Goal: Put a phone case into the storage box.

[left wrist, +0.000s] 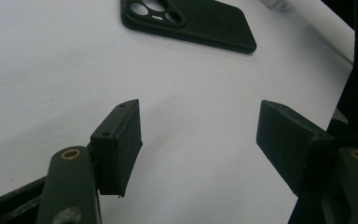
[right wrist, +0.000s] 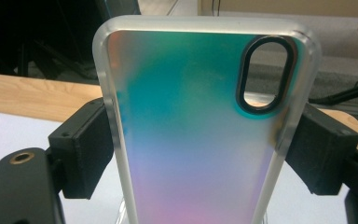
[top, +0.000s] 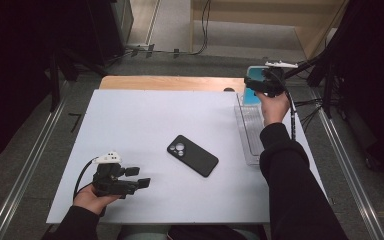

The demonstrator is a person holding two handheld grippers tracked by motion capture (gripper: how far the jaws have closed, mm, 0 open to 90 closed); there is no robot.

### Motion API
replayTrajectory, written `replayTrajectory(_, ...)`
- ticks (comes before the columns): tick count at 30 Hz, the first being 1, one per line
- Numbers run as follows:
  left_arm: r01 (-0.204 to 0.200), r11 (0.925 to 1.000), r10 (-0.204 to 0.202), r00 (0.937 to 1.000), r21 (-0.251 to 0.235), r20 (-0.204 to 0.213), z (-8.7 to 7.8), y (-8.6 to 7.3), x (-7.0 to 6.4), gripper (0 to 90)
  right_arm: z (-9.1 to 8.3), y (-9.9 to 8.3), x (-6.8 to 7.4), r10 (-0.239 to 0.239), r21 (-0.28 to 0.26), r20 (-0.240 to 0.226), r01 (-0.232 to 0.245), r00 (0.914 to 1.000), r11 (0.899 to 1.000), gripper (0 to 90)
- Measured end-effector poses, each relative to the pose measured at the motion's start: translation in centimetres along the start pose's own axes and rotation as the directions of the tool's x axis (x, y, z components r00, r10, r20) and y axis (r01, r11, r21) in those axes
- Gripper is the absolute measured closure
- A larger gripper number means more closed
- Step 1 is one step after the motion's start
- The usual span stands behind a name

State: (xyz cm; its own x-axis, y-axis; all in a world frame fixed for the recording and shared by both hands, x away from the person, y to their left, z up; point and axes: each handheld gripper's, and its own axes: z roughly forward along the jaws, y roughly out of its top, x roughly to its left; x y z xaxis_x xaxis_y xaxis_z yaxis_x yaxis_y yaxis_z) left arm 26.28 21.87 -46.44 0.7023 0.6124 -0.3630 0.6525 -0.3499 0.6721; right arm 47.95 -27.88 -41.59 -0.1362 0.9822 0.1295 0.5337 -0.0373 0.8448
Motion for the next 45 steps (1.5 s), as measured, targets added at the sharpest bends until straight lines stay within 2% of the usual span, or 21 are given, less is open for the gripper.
replayTrajectory(2, 0.001, 1.0000, -0.001, 1.0000, -0.002, -0.001, -0.1, 0.0, 0.0, 30.8, 0.6, -0.3, -0.2, 0.005, 0.007, 0.014, -0.005, 0.9999, 1.000, 14.8)
replayTrajectory(4, 0.002, 1.0000, -0.002, 1.0000, -0.004, -0.001, -0.1, 0.0, 0.1, 30.8, 1.3, -0.6, -0.4, 0.025, 0.031, 0.005, -0.025, 0.9997, 0.999, 14.8)
replayTrajectory(13, 0.003, 1.0000, -0.003, 1.0000, 0.000, 0.004, 0.1, 0.0, 0.0, 30.8, 2.4, -1.3, -0.6, 0.057, 0.039, 0.009, -0.057, 0.9984, 0.998, 14.7)
replayTrajectory(20, 0.001, 1.0000, -0.001, 1.0000, 0.003, 0.004, 0.1, -0.1, 0.0, 30.8, 3.0, -1.8, -0.2, 0.026, 0.070, 0.035, -0.029, 0.9990, 0.997, 14.5)
replayTrajectory(28, 0.002, 1.0000, -0.002, 1.0000, 0.003, 0.002, 0.1, -0.1, 0.0, 30.8, 3.2, -2.1, 0.0, 0.045, 0.059, 0.014, -0.046, 0.9989, 0.997, 14.3)
replayTrajectory(32, 0.002, 1.0000, -0.002, 1.0000, 0.002, 0.004, 0.1, -0.1, 0.0, 30.8, 3.2, -2.3, 0.1, 0.032, 0.067, -0.001, -0.032, 0.9995, 0.997, 14.2)
replayTrajectory(43, -0.001, 1.0000, 0.001, 1.0000, 0.008, 0.004, 0.2, -0.1, 0.0, 30.8, 2.8, -2.3, 0.2, -0.012, 0.050, 0.032, 0.010, 0.9994, 0.999, 14.2)
replayTrajectory(45, -0.001, 1.0000, 0.001, 1.0000, 0.008, 0.004, 0.2, -0.1, -0.1, 30.8, 2.8, -2.5, 0.1, -0.015, 0.049, 0.030, 0.013, 0.9995, 0.999, 10.3)
